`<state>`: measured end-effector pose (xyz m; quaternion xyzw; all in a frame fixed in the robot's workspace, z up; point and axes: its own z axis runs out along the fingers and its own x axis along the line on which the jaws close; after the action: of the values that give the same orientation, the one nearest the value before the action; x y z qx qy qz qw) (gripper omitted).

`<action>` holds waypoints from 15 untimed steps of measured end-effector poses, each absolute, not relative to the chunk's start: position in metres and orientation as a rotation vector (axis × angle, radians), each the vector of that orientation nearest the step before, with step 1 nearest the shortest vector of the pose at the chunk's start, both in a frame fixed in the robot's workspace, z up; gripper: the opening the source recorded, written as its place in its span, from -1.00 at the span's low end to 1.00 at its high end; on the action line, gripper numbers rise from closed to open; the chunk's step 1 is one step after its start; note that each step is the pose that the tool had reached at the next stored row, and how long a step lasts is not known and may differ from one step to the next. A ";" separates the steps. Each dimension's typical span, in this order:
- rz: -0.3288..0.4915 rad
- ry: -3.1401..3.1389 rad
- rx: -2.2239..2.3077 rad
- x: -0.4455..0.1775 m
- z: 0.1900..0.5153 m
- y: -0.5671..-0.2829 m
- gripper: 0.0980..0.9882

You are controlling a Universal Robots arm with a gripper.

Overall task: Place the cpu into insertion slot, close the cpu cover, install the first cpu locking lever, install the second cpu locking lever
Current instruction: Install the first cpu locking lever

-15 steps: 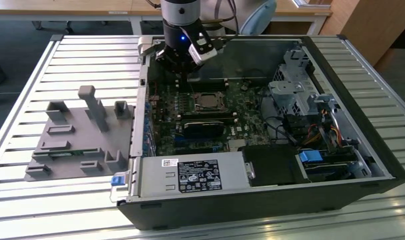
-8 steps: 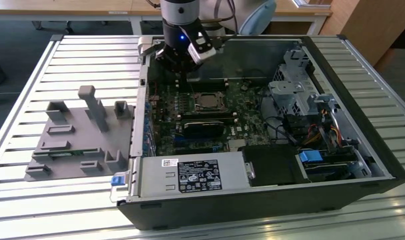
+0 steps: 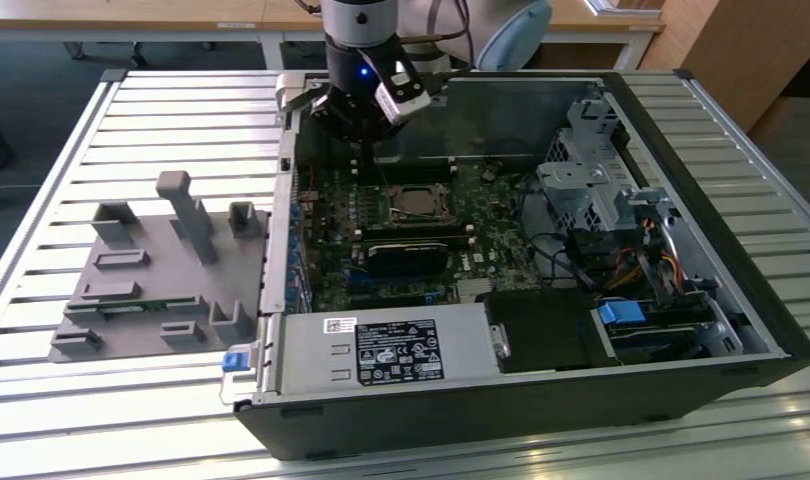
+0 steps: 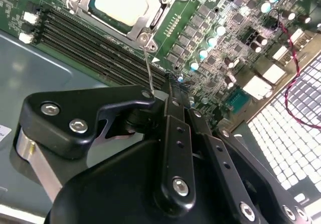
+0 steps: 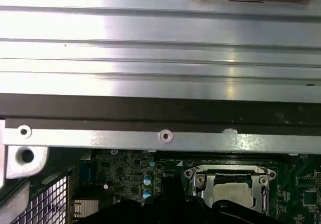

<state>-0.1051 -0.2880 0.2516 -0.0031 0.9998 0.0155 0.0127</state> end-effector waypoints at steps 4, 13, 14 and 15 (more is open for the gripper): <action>0.048 3.116 -0.009 -0.103 0.251 -0.288 -0.98; 0.048 3.116 -0.009 -0.083 0.250 -0.287 -0.98; 0.048 3.116 -0.009 -0.080 0.250 -0.287 -0.98; 0.048 3.116 -0.009 -0.076 0.250 -0.287 -0.98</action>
<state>-0.0760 -0.2874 0.2498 -0.0030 0.9998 0.0155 0.0127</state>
